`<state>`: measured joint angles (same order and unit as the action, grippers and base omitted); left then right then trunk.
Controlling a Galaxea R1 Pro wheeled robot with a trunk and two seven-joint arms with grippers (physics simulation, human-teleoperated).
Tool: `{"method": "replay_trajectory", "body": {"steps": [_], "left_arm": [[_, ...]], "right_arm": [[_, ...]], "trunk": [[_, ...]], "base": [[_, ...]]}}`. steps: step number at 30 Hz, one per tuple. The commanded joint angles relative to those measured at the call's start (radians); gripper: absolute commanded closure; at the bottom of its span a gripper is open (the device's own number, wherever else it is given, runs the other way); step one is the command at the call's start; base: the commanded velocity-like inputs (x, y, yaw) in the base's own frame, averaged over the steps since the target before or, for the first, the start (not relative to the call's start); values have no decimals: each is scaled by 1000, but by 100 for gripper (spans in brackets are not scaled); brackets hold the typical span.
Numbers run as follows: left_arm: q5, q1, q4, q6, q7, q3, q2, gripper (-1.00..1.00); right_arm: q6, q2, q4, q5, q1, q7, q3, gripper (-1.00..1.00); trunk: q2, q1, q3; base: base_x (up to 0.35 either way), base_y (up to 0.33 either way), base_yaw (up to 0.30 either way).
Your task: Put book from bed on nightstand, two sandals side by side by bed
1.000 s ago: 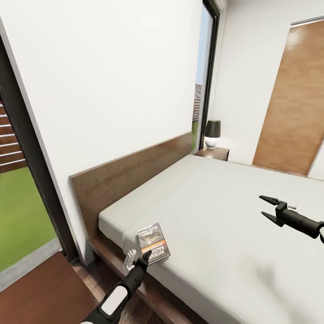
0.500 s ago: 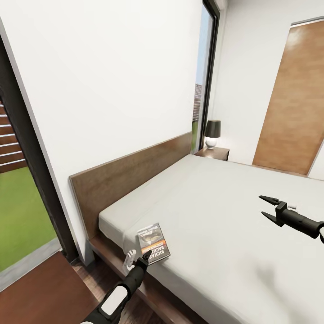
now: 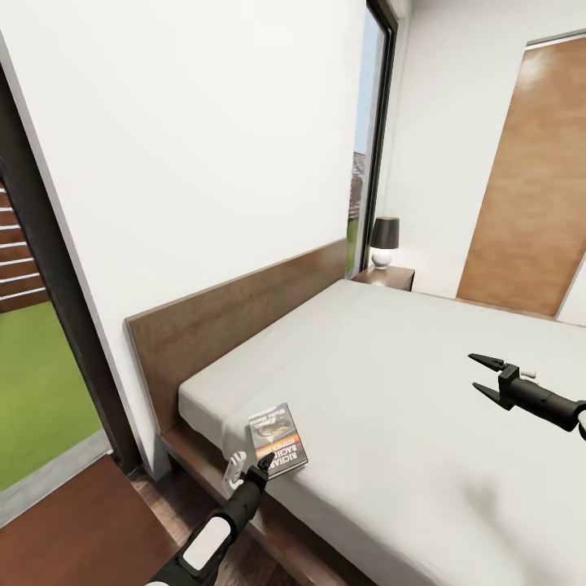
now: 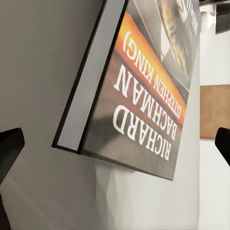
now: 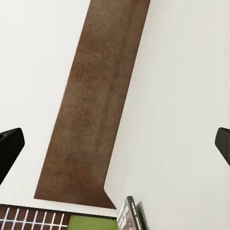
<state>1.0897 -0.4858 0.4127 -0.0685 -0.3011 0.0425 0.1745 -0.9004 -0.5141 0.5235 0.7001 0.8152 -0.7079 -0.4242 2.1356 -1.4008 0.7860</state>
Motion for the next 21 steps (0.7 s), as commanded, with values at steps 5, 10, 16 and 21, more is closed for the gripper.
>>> {"method": "replay_trajectory", "body": {"steps": [5, 10, 16, 21], "left_arm": [[9, -1, 0, -5, -3, 0, 0, -100], [9, -1, 0, -5, -3, 0, 0, -100], [9, -1, 0, -5, -3, 0, 0, -100], [9, -1, 0, -5, -3, 0, 0, -100]], "right_arm": [[-5, 0, 0, -5, 1, -4, -4, -100], [-5, 0, 0, -5, 1, -4, -4, -100], [-5, 0, 0, -5, 1, -4, -4, -100], [-5, 0, 0, -5, 1, -4, -4, -100]], "trunk": [[0, 0, 1], [0, 0, 1], [0, 0, 1], [0, 0, 1]], "base": [[5, 0, 0], [53, 0, 0], [24, 0, 0], [7, 0, 0]]}}
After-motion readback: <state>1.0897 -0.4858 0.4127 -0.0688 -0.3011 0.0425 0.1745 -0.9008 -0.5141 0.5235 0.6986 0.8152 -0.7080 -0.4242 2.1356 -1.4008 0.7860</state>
